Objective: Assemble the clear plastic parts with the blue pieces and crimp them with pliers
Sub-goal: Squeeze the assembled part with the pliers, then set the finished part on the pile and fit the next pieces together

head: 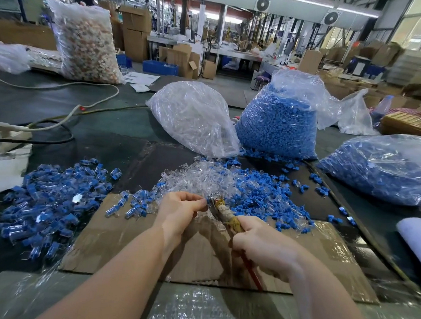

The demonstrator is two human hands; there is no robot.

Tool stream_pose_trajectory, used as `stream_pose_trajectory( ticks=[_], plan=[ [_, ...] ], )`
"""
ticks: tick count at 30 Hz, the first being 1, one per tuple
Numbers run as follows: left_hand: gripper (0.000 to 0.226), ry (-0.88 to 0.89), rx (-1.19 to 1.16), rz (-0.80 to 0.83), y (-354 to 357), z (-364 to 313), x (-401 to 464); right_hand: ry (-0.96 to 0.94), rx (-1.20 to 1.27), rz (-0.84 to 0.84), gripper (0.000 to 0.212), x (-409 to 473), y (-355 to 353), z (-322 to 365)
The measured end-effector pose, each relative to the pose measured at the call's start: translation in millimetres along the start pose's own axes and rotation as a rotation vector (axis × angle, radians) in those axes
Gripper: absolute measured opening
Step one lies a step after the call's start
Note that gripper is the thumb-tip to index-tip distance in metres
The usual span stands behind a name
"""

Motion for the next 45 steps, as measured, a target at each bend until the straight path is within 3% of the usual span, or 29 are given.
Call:
stream_pose_trajectory(
  ticks=[9,16,22,24,27,31,36,40,45],
  plan=[
    [0.009,0.011,-0.006,-0.051,-1,3,1,-0.014,-0.101,0.005,0.01,-3,-2,8],
    [0.003,0.039,0.0,-0.057,0,-1,-3,-0.077,-0.217,-0.104,0.032,6,3,9],
    [0.006,0.132,0.017,-0.112,-11,-10,-5,-0.139,0.0,-0.192,0.016,5,3,8],
    [0.008,0.244,0.229,-0.212,-28,-19,-6,-0.115,-0.004,-0.266,0.03,7,-1,0],
    [0.005,0.38,0.68,-0.46,-64,-33,-12,-0.015,-0.237,-0.447,0.052,11,-15,-17],
    [0.014,0.376,1.036,-0.637,-98,-33,-11,0.075,-0.418,-0.625,0.051,7,-30,-33],
    [0.022,0.333,1.166,-0.602,-100,-22,-6,0.172,-0.576,-0.757,0.068,9,-41,-51],
    [0.024,0.441,1.034,-0.557,-77,-21,-12,0.227,-0.684,-0.774,0.07,11,-44,-62],
    [0.014,0.625,0.912,-0.194,-20,-16,-20,0.289,-0.77,-0.772,0.073,12,-41,-65]
  ],
)
Point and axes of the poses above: each hand's wrist, its own x-axis towards the middle knuckle, its own y-axis out of the palm, z = x × y, the point moved 5 cm from there along x, towards the middle knuckle, and after that the axes turned 4 degrees about z, right-handed, at the moved point
